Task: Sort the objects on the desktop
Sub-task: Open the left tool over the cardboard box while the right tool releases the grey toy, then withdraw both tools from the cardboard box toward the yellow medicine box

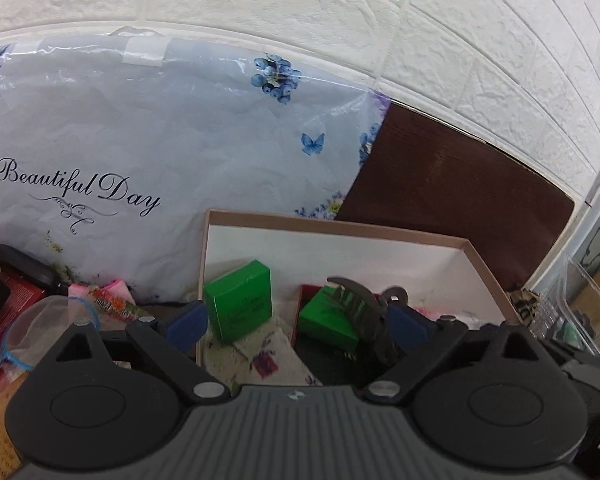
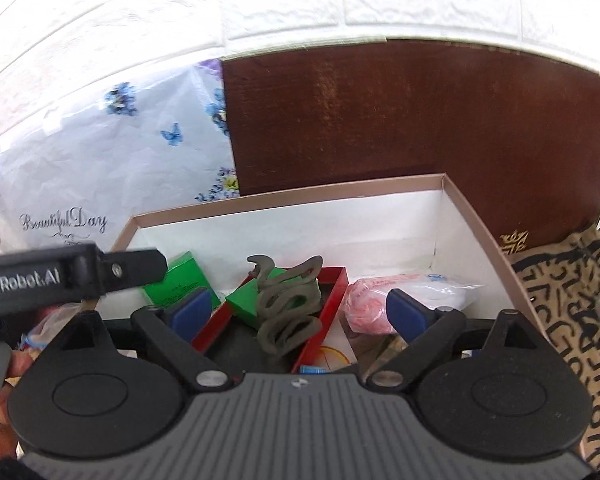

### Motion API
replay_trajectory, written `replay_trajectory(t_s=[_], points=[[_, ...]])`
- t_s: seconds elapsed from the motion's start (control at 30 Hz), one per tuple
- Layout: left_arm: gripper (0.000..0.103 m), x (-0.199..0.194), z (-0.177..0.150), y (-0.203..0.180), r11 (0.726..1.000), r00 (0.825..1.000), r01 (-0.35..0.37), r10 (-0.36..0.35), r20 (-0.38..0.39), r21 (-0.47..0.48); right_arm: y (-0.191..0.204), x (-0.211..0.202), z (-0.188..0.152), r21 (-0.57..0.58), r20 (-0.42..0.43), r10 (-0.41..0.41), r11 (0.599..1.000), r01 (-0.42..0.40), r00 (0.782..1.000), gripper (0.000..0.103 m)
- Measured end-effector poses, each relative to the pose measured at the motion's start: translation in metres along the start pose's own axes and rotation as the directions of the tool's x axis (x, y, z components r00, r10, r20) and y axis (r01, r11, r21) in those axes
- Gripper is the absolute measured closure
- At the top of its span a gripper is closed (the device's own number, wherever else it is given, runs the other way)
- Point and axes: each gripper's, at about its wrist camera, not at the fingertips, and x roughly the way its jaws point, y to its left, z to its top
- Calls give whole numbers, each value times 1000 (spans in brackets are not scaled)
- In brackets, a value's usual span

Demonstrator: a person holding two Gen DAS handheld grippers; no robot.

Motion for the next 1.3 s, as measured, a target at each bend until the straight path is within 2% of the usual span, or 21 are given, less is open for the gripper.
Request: replay_trajectory(t_s=[0.13,0.3,0.5,0.67,0.87,0.93,1.1,1.3], points=[[4,-26,-13,-8,999,1000,-24,23,18,36,6,-23,-10,-41,36,-1,999,3,999,10],[4,-64,-31,-21,987,991,-133,132,21,88,13,-57,-32,-74,91,-18,997,25,996,7],[4,-107,-56,-19,987,990,-141,139,30,77,30,-99,-56,-125,141,8,992,10,990,7],[4,-133,-82,-14,978,985,-175,173,26,115,44,-123,-82,-112,133,46,993,-32,990,7],[4,-156,-111,5,977,980,-197,197,-1,77,60,-140,-116,-87,98,58,995,-50,993,7],[4,-162,-119,8,973,977,-212,213,1,94,65,-144,-126,-78,87,59,996,-52,994,7],[4,-173,-135,17,963,970,-242,243,6,123,80,-150,-148,-86,59,59,995,-53,997,7],[4,-183,-144,34,960,965,-260,261,5,103,99,-153,-162,-113,30,69,991,-65,997,7]])
